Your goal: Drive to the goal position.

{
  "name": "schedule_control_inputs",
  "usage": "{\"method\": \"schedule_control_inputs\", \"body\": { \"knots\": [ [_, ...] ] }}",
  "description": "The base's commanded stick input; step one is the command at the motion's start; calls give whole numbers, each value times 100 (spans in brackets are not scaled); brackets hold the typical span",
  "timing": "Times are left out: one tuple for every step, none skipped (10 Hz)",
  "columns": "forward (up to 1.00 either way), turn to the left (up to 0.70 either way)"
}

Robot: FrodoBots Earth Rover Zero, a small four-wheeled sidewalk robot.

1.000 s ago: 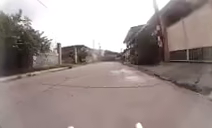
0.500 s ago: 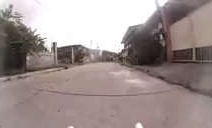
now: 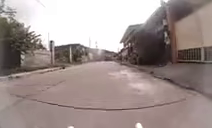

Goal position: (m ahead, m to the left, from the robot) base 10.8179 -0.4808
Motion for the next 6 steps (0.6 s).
{"method": "schedule_control_inputs", "body": {
  "knots": [
    [100, 0],
    [100, -6],
    [100, -32],
    [100, -40],
    [100, 0],
    [100, 0]
  ]
}}
